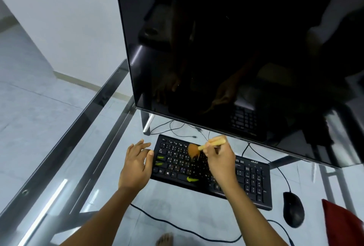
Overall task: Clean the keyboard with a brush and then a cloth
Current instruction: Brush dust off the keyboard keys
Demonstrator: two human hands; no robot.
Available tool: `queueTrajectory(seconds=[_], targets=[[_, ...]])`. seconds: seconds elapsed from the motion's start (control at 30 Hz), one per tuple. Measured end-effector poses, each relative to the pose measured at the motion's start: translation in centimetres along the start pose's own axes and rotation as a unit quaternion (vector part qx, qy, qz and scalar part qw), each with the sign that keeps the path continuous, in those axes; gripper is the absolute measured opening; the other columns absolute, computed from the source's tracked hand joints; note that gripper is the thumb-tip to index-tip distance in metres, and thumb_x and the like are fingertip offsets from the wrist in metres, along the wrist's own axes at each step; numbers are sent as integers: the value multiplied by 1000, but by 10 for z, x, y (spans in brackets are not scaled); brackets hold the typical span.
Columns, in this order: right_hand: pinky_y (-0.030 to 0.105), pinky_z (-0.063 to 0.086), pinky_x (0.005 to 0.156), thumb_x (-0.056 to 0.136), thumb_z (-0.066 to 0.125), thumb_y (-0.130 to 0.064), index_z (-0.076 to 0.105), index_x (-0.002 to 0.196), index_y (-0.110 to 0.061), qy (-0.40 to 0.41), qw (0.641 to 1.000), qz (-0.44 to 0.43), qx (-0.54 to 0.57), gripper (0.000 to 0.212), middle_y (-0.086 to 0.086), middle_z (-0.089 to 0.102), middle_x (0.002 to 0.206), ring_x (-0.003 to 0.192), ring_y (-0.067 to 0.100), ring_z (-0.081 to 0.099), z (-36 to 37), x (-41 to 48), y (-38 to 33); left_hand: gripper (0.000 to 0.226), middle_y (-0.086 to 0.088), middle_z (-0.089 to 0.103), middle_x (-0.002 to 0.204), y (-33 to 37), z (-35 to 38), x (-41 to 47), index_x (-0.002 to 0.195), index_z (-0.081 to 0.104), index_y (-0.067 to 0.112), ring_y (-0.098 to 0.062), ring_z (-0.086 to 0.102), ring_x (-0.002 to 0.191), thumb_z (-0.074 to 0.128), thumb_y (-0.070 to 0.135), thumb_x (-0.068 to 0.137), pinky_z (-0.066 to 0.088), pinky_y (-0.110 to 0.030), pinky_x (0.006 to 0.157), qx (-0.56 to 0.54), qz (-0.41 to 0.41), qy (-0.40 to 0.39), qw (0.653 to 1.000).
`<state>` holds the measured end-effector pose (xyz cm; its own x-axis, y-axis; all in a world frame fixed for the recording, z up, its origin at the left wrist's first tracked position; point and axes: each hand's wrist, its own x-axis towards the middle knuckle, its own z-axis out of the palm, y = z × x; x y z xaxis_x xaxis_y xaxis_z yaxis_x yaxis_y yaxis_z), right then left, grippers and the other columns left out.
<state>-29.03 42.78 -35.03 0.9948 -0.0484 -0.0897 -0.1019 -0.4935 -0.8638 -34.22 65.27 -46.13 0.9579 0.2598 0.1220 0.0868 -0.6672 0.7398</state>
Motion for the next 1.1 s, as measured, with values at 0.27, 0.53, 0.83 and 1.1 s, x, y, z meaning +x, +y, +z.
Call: queueTrajectory(seconds=[0.27, 0.53, 0.83, 1.1], targets=[[10, 47, 65, 92, 58, -5, 58, 84, -18, -34, 997, -52, -43, 15, 1, 67, 88, 73, 1, 65, 23, 23, -31, 44, 1, 58, 125, 3, -1, 2, 104, 67, 12, -15, 35, 134, 31, 38, 98, 28, -47, 114, 20, 12, 0, 1000], [21, 56, 68, 92, 58, -8, 60, 85, -11, -69, 996, -62, -14, 8, 0, 69, 80, 76, 11, 69, 60, 24, -38, 48, -1, 58, 126, 6, -3, 1, 110, 64, 11, -17, 35, 134, 27, 40, 98, 28, -46, 114, 29, 7, -10, 1000], [30, 58, 70, 92, 61, -8, 62, 83, -22, -137, 991, 4, 9, 16, -2, 74, 80, 74, 19, 69, 33, 10, -28, 49, 2, 57, 125, 3, -3, 2, 105, 64, 12, -15, 35, 135, 24, 39, 100, 16, -33, 118, 31, 18, -14, 999], [32, 49, 57, 91, 61, -9, 61, 81, -31, -73, 996, -29, -30, 25, -10, 70, 79, 66, 21, 60, 15, -11, -11, 50, 3, 57, 125, 1, -3, 1, 106, 63, 13, -14, 35, 136, 23, 41, 100, 17, -38, 118, 33, 20, -17, 999]])
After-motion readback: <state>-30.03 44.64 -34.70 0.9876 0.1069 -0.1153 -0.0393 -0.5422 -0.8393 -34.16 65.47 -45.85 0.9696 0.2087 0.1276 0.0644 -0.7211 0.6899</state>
